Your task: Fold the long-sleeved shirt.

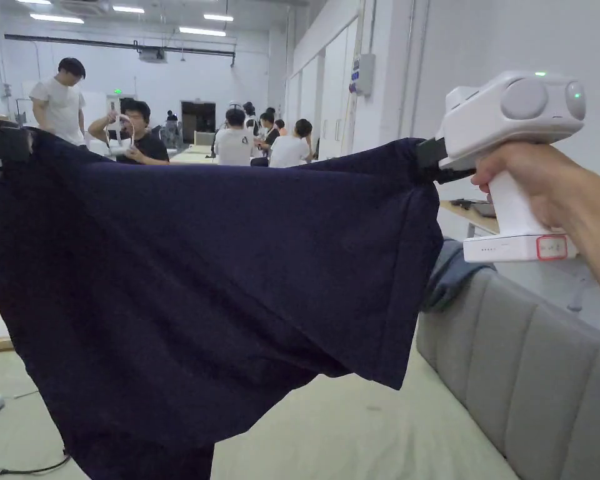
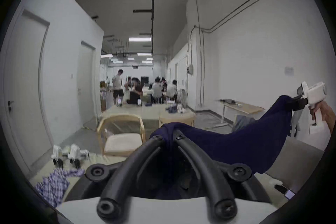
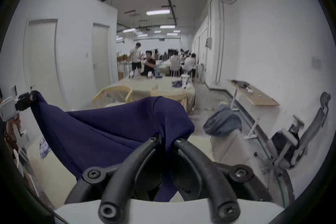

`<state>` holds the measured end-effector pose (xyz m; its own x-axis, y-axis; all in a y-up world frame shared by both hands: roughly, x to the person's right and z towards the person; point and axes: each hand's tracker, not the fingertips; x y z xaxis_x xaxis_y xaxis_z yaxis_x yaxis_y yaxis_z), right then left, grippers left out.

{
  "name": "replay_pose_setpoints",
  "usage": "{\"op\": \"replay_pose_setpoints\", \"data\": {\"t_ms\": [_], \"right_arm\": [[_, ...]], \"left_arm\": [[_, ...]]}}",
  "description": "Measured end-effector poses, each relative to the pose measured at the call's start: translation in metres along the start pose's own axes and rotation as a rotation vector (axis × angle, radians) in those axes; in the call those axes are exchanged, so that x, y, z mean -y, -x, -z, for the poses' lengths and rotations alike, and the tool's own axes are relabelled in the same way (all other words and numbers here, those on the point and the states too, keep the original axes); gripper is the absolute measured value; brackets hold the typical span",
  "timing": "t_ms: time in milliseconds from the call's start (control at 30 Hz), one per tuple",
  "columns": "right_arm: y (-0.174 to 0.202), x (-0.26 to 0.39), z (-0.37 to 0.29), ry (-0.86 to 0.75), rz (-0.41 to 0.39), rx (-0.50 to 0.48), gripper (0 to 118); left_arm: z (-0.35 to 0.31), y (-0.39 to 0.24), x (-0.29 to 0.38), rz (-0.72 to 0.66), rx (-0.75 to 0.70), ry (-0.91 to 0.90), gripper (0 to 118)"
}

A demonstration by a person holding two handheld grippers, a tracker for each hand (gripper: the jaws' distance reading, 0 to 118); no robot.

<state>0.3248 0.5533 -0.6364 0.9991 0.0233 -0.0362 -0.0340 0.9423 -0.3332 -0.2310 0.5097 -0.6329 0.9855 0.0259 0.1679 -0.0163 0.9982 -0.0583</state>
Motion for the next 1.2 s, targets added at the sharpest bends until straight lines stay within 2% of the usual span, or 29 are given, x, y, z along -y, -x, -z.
{"op": "replay_pose_setpoints", "data": {"t_ms": [133,267,367,633,800,900,1000,1133,1200], "right_arm": [[0.009,-0.011,0.002,-0.048,-0.028,0.041,8],[0.004,0.017,0.027,-0.011,0.0,0.048,8],[-0.001,0.063,0.055,0.06,0.026,0.042,8],[-0.005,0.242,0.134,0.323,0.1,0.037,8],[-0.004,0.299,0.105,0.379,0.146,-0.002,8],[0.003,0.314,0.056,0.337,0.068,-0.049,8],[0.011,0.339,-0.003,0.314,0.013,-0.066,8],[0.025,0.403,-0.079,0.317,0.014,-0.103,8],[0.029,0.445,-0.098,0.383,0.034,-0.106,8]], "left_arm": [[0.007,-0.012,-0.018,0.033,-0.023,-0.029,8],[0.023,-0.013,0.004,0.02,-0.03,-0.003,8],[0.025,-0.026,0.05,0.023,-0.017,0.069,8],[0.046,-0.028,0.216,-0.007,0.019,0.32,8],[0.013,-0.021,0.265,-0.031,0.037,0.364,8],[-0.036,-0.02,0.27,-0.006,0.064,0.328,8],[-0.097,-0.026,0.28,0.099,0.073,0.292,8],[-0.192,-0.042,0.321,0.147,0.049,0.317,8],[-0.223,-0.046,0.354,0.129,0.046,0.395,9]]}}
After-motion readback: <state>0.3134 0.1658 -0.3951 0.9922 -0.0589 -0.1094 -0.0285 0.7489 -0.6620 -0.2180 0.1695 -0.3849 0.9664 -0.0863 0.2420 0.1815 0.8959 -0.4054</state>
